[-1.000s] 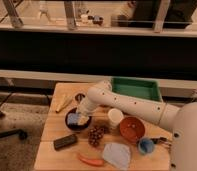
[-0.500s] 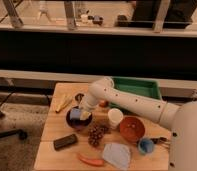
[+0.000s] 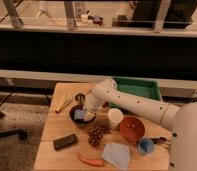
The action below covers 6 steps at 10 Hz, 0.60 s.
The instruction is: Wipe purple bowl with sponge
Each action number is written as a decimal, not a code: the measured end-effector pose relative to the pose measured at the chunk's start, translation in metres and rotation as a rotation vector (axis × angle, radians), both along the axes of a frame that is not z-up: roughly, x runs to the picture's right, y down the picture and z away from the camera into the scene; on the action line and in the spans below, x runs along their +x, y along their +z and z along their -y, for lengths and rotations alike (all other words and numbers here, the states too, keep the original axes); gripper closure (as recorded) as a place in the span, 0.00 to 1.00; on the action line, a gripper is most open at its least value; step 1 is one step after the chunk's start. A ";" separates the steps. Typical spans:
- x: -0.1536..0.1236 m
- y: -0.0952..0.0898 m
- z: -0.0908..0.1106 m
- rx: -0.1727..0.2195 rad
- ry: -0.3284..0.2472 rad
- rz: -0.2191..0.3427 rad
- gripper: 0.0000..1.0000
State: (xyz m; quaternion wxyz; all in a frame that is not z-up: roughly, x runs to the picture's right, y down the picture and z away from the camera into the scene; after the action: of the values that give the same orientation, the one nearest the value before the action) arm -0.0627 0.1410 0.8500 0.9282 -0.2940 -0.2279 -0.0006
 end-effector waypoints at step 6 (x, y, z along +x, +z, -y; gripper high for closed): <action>-0.003 -0.022 -0.033 -0.030 -0.052 0.053 0.98</action>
State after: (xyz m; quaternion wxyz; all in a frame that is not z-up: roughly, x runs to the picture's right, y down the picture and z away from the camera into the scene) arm -0.0655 0.1744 0.8280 0.9170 -0.3138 -0.2446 -0.0291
